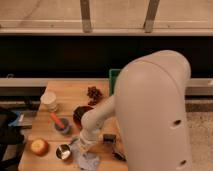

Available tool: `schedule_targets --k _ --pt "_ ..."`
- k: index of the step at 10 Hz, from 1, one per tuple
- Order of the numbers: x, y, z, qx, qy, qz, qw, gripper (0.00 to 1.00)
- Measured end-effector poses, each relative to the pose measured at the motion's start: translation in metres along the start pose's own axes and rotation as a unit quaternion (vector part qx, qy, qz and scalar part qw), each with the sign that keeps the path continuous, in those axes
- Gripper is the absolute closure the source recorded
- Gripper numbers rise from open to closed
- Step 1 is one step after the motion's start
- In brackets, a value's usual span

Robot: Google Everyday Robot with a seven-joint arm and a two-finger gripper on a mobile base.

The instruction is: Place towel in tray

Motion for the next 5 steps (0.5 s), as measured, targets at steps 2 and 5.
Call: schedule_targets --k 2,5 --pt "-0.004 -0.015 -0.044 0.005 -0.042 0.013 0.9990 1.00" --pt "-0.010 -0.051 -0.113 0.018 -0.093 0.037 0.9948 1.00"
